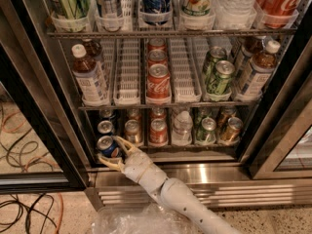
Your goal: Pick pepsi can from bottom shelf of fridge
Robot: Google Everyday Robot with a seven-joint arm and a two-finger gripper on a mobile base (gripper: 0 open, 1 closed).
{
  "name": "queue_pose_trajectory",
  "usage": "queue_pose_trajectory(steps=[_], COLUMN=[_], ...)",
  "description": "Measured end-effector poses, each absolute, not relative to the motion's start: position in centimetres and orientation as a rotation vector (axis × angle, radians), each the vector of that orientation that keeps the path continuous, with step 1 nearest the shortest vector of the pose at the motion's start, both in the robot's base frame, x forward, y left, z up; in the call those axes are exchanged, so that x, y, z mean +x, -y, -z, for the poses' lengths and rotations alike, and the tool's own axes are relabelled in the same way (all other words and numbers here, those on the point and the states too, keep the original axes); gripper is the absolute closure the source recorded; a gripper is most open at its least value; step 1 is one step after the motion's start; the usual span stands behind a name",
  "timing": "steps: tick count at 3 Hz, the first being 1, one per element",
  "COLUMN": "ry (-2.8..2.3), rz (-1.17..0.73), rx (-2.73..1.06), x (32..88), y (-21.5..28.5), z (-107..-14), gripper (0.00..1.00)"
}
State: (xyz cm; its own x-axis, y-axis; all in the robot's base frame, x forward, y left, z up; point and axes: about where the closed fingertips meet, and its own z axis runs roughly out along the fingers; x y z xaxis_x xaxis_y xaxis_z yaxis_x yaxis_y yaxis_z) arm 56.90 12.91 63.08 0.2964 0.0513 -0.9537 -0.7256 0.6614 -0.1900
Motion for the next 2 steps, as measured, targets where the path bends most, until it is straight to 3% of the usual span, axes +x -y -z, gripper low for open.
queue_pose_trajectory(steps=[2], ry=[-1.225], rz=[-0.692], rx=[-0.789], x=[53.6], y=[-11.2], z=[-60.9], gripper=[1.0])
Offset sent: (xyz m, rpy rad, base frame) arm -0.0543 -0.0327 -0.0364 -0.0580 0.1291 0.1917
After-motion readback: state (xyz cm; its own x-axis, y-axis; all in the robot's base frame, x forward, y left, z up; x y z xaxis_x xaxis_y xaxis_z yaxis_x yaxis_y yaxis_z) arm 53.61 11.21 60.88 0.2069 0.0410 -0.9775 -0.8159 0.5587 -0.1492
